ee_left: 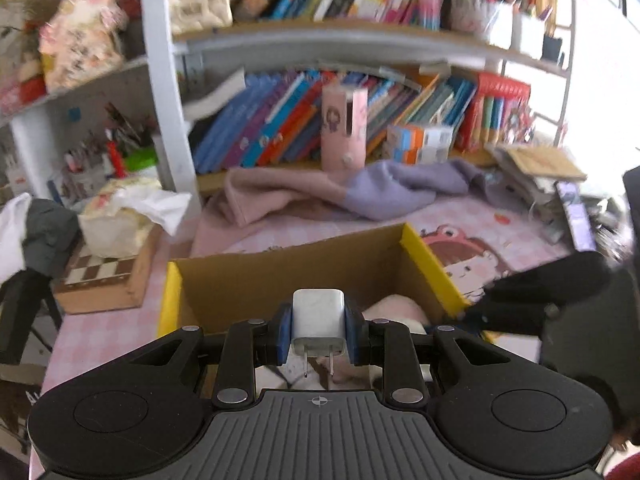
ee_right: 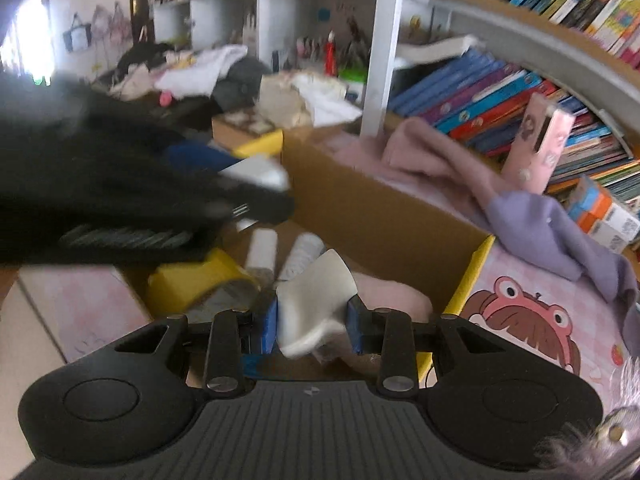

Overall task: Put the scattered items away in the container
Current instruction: 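Lower both items into the yellow box and open both tools, then raise both open tools out of the yellow box and back away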

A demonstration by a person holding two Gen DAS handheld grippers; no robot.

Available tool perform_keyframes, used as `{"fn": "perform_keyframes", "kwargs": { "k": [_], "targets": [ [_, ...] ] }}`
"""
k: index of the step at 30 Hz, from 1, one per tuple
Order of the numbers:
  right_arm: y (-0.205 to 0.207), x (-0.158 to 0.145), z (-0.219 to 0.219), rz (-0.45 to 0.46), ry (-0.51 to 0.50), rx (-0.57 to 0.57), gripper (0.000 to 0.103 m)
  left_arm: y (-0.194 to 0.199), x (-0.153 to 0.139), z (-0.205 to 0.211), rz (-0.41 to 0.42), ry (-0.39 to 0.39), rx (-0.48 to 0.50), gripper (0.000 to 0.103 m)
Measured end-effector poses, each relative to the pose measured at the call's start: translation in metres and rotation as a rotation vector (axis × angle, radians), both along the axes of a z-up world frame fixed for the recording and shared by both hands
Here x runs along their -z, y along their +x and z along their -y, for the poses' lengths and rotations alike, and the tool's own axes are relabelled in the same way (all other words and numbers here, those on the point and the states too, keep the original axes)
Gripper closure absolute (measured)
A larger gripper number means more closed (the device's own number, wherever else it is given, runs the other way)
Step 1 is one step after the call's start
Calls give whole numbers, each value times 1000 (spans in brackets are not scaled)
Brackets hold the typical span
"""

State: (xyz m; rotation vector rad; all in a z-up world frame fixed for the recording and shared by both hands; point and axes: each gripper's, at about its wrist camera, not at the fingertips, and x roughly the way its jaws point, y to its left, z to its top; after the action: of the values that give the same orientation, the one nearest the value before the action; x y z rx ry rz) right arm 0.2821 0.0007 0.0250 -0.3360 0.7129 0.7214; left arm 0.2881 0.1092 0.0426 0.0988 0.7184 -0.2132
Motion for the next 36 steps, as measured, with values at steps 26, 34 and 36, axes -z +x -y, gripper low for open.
{"fn": "perform_keyframes", "kwargs": {
  "k": [26, 34, 36],
  "targets": [
    [-3, -10, 7, -10, 83, -28, 60, 9, -18, 12, 75, 53, -43, 29],
    [-41, -38, 28, 94, 132, 79, 54, -61, -51, -3, 213, 4, -135, 12],
    [-53, -45, 36, 120, 145, 109, 53, -80, -55, -6, 234, 0, -144, 11]
  ]
}}
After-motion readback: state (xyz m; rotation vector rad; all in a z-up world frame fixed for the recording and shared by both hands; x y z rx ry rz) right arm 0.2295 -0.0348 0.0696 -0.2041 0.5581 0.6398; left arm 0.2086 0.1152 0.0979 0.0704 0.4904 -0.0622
